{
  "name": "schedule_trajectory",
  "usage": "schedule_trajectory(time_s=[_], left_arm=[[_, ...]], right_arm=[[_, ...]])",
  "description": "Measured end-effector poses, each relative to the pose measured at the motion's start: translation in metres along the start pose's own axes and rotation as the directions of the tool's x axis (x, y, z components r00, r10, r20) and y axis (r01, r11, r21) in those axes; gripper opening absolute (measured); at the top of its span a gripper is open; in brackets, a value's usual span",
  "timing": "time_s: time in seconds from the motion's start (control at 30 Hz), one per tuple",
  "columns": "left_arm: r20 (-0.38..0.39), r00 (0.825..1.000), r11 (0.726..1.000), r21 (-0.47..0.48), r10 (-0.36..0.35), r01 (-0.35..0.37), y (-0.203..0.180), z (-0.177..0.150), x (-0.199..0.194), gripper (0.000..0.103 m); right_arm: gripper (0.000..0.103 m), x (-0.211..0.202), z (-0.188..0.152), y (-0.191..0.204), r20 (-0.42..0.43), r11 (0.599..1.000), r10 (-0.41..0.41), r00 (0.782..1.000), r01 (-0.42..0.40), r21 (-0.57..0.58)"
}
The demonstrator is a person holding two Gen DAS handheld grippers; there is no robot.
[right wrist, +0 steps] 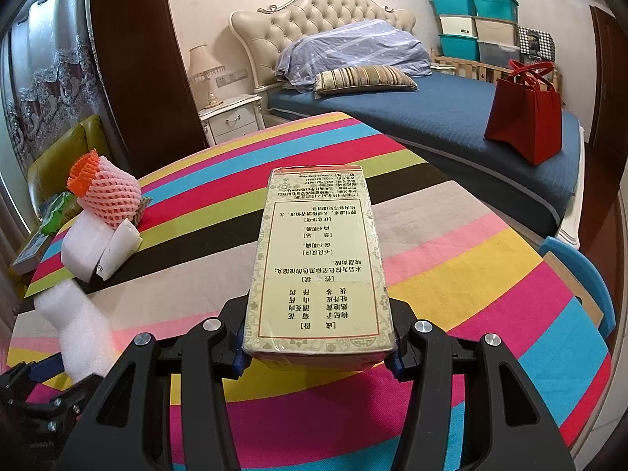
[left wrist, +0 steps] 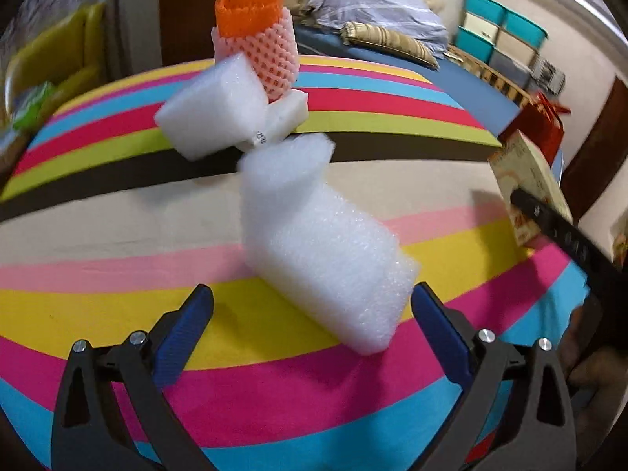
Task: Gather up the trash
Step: 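Lift the foam sleeve with the left tool while the right tool holds the cardboard box, then carry the foam sleeve and beige cardboard box with both tools over the pink wastebasket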
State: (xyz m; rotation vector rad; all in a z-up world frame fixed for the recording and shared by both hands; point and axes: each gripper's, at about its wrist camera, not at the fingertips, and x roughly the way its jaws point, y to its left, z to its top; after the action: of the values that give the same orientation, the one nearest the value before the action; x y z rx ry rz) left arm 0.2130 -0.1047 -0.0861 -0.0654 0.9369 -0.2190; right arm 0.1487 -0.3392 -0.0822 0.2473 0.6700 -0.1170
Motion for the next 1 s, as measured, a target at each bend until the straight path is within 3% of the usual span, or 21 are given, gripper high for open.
schedule_trajectory(time_s=[0.23, 0.3, 0.4, 0.57, 0.7, 0.8, 0.9, 1.0], left_arm=[[0.016, 0.999, 0.993, -0.111, 0.031, -0.029, -0.015, 0.023, 0.015, 0.096], [0.015, 1.0, 0.995, -0.101, 0.027, -0.025, -0.018, 0.028, 0.019, 0.088], [0.029, 0.998, 0.999, -0.006, -0.05, 0.05, -0.025, 0.032, 0.021, 0.085], [0.038, 0.992, 0.982, 0.152, -0.116, 0.109, -0.034, 0.034, 0.021, 0.084], [0.106, 0.992, 0.976, 0.212, -0.073, 0.049, -0.035, 0.037, 0.009, 0.091], [0.123, 0.99, 0.98, 0.193, -0.063, 0.039, -0.027, 0.039, -0.001, 0.098], [0.115, 0.99, 0.986, 0.157, -0.078, 0.059, -0.015, 0.036, -0.012, 0.098], [0.092, 0.995, 0.994, 0.103, -0.036, 0.027, -0.006, 0.032, -0.017, 0.098]], right_arm=[[0.05, -0.001, 0.0, -0.001, 0.002, 1.0, 0.011, 1.0, -0.011, 0.006], [0.05, -0.001, 0.001, -0.002, 0.003, 1.0, 0.014, 1.0, -0.014, 0.005], [0.05, -0.002, 0.001, -0.003, 0.004, 1.0, 0.019, 1.0, -0.019, 0.013], [0.05, -0.001, 0.001, -0.004, 0.004, 1.0, 0.017, 1.0, -0.017, 0.017], [0.05, 0.0, 0.001, -0.004, 0.004, 1.0, 0.014, 1.0, -0.014, 0.015], [0.05, 0.0, 0.001, -0.004, 0.004, 1.0, 0.014, 1.0, -0.014, 0.018], [0.05, 0.0, 0.001, -0.004, 0.004, 1.0, 0.013, 1.0, -0.013, 0.016], [0.05, 0.0, 0.001, -0.004, 0.004, 1.0, 0.011, 1.0, -0.011, 0.016]])
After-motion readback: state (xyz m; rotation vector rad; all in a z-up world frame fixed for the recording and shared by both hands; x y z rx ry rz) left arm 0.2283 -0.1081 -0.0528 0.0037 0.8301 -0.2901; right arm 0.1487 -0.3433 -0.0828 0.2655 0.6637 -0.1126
